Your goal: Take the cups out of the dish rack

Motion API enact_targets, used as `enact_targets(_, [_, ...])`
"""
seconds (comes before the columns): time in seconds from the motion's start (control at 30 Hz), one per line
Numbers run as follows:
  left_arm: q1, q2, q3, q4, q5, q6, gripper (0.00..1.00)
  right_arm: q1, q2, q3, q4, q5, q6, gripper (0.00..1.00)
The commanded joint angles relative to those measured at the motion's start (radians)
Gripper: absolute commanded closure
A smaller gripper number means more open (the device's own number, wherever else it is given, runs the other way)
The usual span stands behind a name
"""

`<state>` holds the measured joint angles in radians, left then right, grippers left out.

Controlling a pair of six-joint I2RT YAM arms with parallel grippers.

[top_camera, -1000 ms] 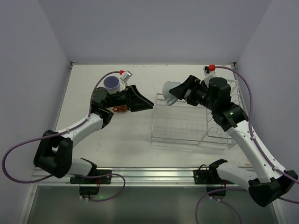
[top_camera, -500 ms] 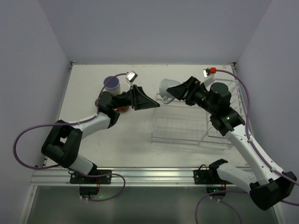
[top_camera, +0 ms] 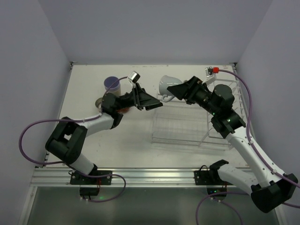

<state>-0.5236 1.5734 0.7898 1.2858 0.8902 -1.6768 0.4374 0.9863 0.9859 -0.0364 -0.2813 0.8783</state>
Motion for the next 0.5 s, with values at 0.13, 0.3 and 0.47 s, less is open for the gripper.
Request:
enact_targets(0.13, [-0.021, 0.0, 0.019, 0.096, -0.106, -0.069, 0.42, -0.003, -0.034, -0.026, 0.202, -0.024, 0.019, 1.0])
enact_targets(0.3, [-0.047, 0.025, 0.051, 0.113, -0.143, -0.095, 0.44, -0.002, -0.035, -0.047, 0.228, -0.019, 0.027, 1.0])
enact_targets(0.47, [-0.064, 0.034, 0.052, 0.116, -0.175, -0.109, 0.46, -0.003, -0.037, -0.067, 0.253, -0.025, 0.031, 1.0])
